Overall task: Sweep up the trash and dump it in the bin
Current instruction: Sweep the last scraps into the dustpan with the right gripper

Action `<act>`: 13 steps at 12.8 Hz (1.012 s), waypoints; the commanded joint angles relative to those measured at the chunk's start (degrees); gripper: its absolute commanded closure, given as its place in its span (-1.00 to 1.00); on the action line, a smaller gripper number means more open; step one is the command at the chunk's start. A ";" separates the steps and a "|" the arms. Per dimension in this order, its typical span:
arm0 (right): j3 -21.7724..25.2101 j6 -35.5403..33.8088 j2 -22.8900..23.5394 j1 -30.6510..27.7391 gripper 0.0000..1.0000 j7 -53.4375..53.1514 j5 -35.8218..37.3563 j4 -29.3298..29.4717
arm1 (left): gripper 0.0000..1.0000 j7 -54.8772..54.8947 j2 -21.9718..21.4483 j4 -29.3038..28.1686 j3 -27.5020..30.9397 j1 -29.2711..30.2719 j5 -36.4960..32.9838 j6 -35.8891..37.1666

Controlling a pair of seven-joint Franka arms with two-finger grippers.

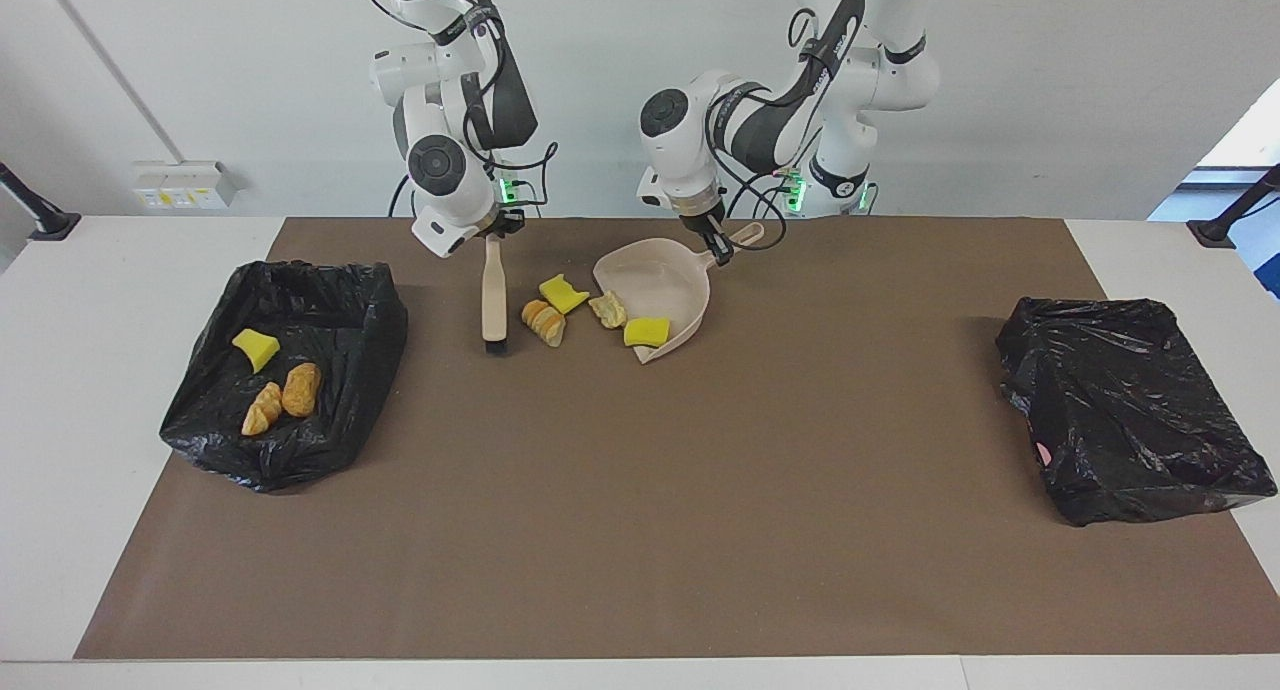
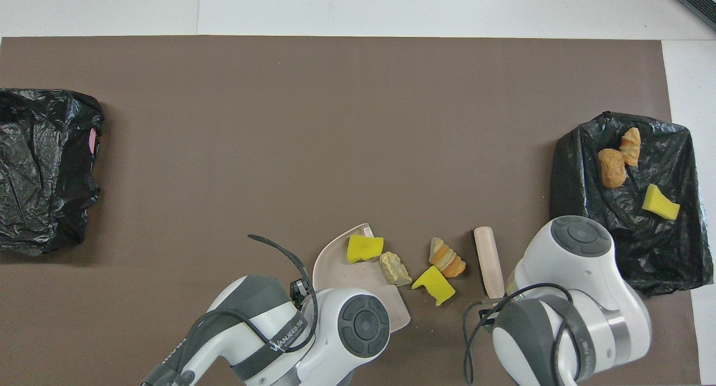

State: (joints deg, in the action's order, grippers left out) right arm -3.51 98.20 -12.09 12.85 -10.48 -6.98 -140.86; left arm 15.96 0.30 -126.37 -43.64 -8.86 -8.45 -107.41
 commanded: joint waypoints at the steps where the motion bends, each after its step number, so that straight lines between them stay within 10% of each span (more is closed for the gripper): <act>1: -0.36 2.69 -0.92 2.35 1.00 -2.36 -0.48 -2.58 | 1.00 1.18 -3.11 -1.85 -1.53 -0.37 -0.17 1.67; 13: -0.36 3.85 0.31 9.92 1.00 9.67 -30.08 -4.07 | 1.00 1.27 -0.92 -1.68 -2.68 2.52 0.54 -2.62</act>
State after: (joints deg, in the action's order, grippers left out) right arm -3.95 102.30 -11.48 23.63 -5.28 -32.71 -144.20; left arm 16.26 -0.78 -127.20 -46.49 -8.21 -8.28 -107.12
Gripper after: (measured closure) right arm 0.736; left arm 0.687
